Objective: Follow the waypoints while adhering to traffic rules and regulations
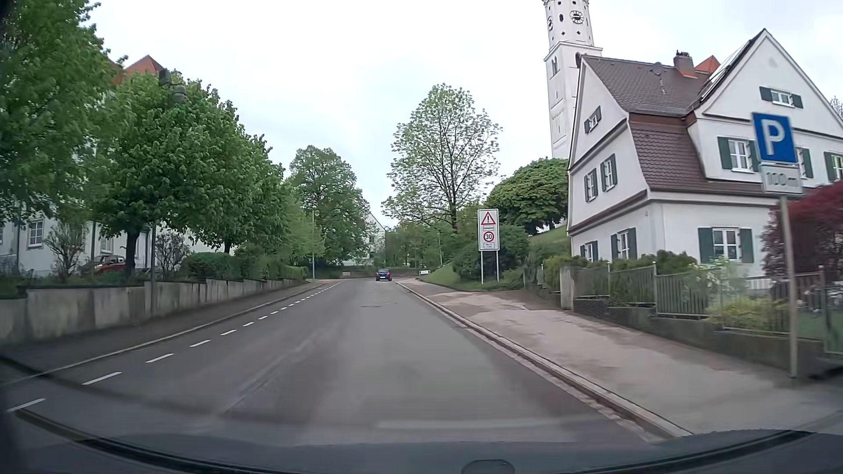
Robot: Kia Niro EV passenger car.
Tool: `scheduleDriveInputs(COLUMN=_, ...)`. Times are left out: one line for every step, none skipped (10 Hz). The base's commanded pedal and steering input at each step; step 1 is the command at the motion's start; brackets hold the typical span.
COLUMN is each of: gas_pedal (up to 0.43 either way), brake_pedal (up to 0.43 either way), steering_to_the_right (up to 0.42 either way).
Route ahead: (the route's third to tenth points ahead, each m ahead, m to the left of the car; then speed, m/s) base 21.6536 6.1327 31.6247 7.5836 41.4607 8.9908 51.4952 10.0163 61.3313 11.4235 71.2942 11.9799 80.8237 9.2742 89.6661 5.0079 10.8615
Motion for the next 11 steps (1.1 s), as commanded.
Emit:
scheduleDriveInputs(gas_pedal=0.150, brake_pedal=0.000, steering_to_the_right=-0.067)
scheduleDriveInputs(gas_pedal=0.150, brake_pedal=0.000, steering_to_the_right=-0.064)
scheduleDriveInputs(gas_pedal=0.138, brake_pedal=0.000, steering_to_the_right=-0.062)
scheduleDriveInputs(gas_pedal=0.110, brake_pedal=0.000, steering_to_the_right=-0.059)
scheduleDriveInputs(gas_pedal=0.110, brake_pedal=0.000, steering_to_the_right=-0.055)
scheduleDriveInputs(gas_pedal=0.110, brake_pedal=0.000, steering_to_the_right=-0.049)
scheduleDriveInputs(gas_pedal=0.110, brake_pedal=0.000, steering_to_the_right=-0.038)
scheduleDriveInputs(gas_pedal=0.087, brake_pedal=0.000, steering_to_the_right=-0.030)
scheduleDriveInputs(gas_pedal=0.079, brake_pedal=0.000, steering_to_the_right=-0.022)
scheduleDriveInputs(gas_pedal=0.047, brake_pedal=0.000, steering_to_the_right=-0.021)
scheduleDriveInputs(gas_pedal=0.047, brake_pedal=0.000, steering_to_the_right=-0.020)
